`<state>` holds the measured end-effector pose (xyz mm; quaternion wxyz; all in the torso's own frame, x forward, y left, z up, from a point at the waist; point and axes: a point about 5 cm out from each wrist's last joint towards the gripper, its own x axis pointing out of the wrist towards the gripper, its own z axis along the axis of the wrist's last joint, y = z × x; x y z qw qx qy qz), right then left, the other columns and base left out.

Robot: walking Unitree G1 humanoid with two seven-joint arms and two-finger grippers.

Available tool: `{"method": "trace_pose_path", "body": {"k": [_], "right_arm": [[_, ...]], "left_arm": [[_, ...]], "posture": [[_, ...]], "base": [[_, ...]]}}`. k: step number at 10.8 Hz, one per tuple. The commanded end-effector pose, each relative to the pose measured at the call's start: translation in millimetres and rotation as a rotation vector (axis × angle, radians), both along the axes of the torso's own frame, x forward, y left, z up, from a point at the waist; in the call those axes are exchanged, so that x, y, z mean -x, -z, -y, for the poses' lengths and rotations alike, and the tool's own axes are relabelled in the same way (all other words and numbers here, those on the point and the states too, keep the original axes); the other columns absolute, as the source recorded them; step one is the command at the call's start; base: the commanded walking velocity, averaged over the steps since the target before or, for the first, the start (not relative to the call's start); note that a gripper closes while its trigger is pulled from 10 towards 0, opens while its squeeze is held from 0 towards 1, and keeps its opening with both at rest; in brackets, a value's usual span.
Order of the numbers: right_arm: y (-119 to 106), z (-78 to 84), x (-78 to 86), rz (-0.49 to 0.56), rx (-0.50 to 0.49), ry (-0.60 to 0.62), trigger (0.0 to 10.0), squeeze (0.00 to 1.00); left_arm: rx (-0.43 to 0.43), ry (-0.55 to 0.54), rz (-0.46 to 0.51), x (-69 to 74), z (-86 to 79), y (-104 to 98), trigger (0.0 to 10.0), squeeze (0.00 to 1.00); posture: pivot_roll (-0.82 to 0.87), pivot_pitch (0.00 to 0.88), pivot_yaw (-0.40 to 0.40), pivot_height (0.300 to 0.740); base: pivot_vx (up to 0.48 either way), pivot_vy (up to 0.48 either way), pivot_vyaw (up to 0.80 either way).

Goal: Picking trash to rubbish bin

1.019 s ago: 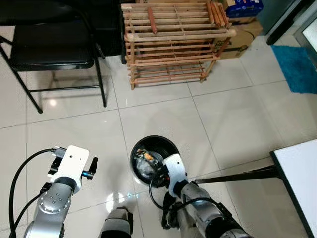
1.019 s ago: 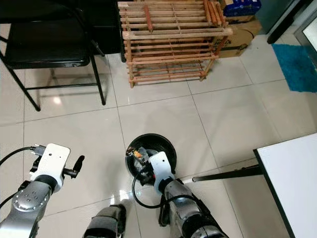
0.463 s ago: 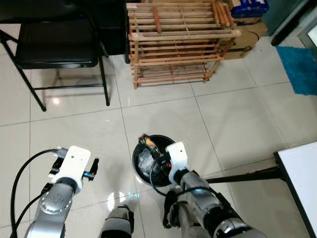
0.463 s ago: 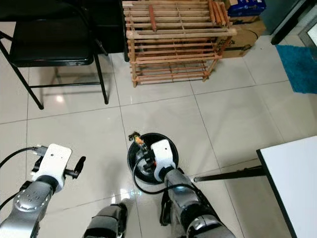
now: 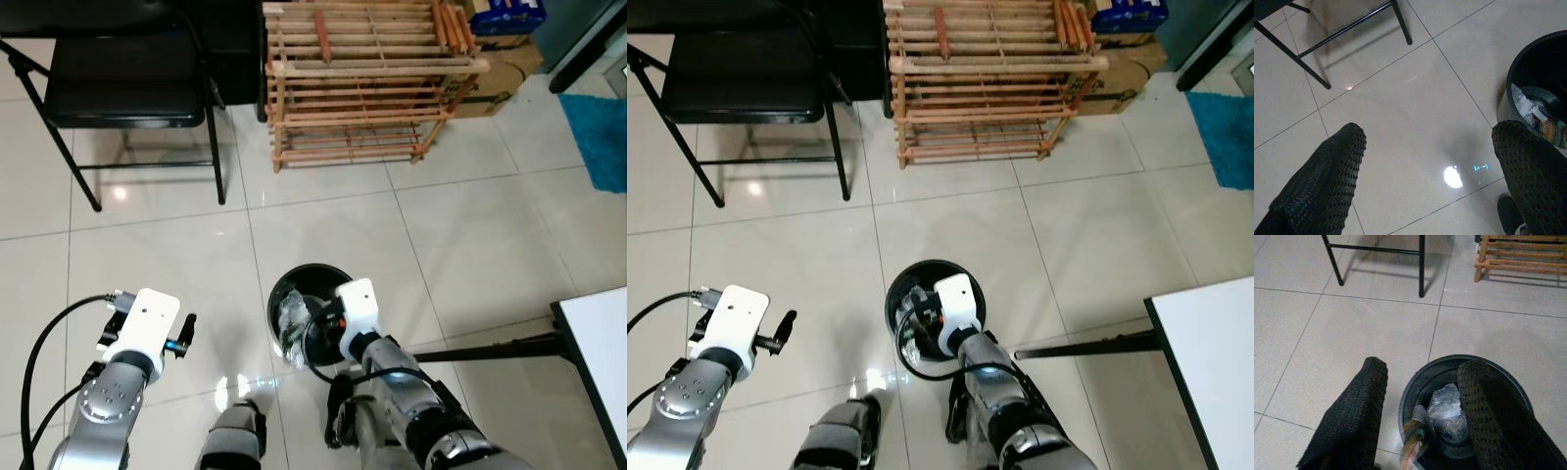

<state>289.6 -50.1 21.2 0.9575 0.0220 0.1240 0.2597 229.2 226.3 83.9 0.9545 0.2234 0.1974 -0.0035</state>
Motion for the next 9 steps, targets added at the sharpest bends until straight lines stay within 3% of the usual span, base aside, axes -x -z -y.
{"method": "trace_pose_path", "body": {"k": [1, 5, 9], "right_arm": [[9.6, 3.4, 7.7, -0.036, 0.002, 0.008, 10.0, 1.0], [10.1, 7.2, 8.2, -0.028, -0.001, 0.015, 10.0, 1.0], [-16.9, 24.0, -8.1, 0.136, -0.054, 0.076, 10.0, 1.0]], "left_arm": [[0.005, 0.009, -0.039, 5.0, 1.4, 7.7, 10.0, 0.0], [0.005, 0.02, -0.039, 2.5, 4.0, 9.1, 10.0, 0.0], [0.053, 0.099, 0.017, -24.7, 31.6, 5.2, 10.0, 0.0]], "posture": [[0.5, 0.375, -0.097, 0.74], [0.49, 0.368, -0.096, 0.74], [0.43, 0.286, -0.102, 0.74]], "base": [[0.0, 0.0, 0.0], [0.0, 0.0, 0.0], [0.0, 0.0, 0.0]]}}
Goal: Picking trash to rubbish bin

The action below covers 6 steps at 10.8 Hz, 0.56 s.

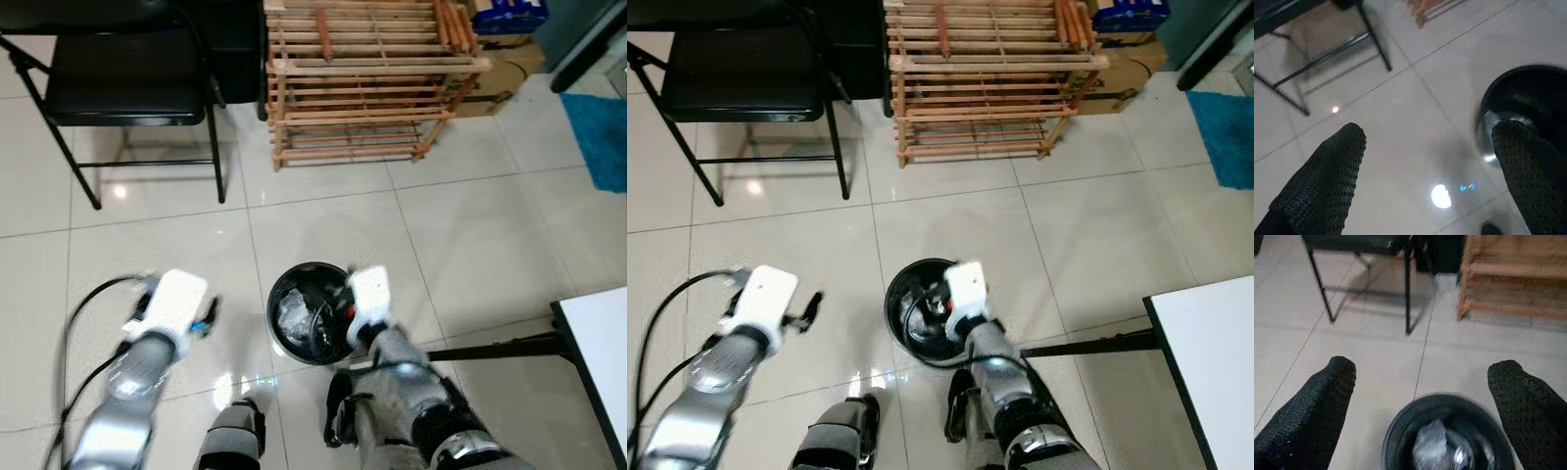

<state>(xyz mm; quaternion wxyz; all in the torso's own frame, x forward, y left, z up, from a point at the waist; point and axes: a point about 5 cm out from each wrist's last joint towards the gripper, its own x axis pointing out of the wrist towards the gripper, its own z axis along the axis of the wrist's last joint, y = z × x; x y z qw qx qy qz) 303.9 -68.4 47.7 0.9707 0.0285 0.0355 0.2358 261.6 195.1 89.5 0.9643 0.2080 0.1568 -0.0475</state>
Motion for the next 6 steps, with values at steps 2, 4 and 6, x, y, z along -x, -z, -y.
{"method": "trace_pose_path", "body": {"k": [2, 4, 6], "right_arm": [[-9.2, 8.0, 0.4, 0.064, -0.024, 0.02, 10.0, 1.0], [-52.3, 10.2, -2.1, 0.248, -0.047, 0.011, 10.0, 1.0], [-85.2, 18.7, 4.6, 0.358, -0.056, 0.026, 10.0, 1.0]], "left_arm": [[0.028, 0.03, -0.013, -3.5, 12.8, 8.7, 10.0, 0.0], [0.058, 0.081, 0.038, -19.6, 34.1, 3.1, 10.0, 0.0], [0.082, 0.123, 0.092, -32.7, 53.0, -5.7, 10.0, 0.0]], "posture": [[0.4, 0.253, -0.108, 0.74], [0.36, 0.202, -0.115, 0.74], [0.32, 0.165, -0.114, 0.74]], "base": [[0.0, 0.0, 0.0], [0.0, 0.0, 0.0], [0.0, 0.0, 0.0]]}}
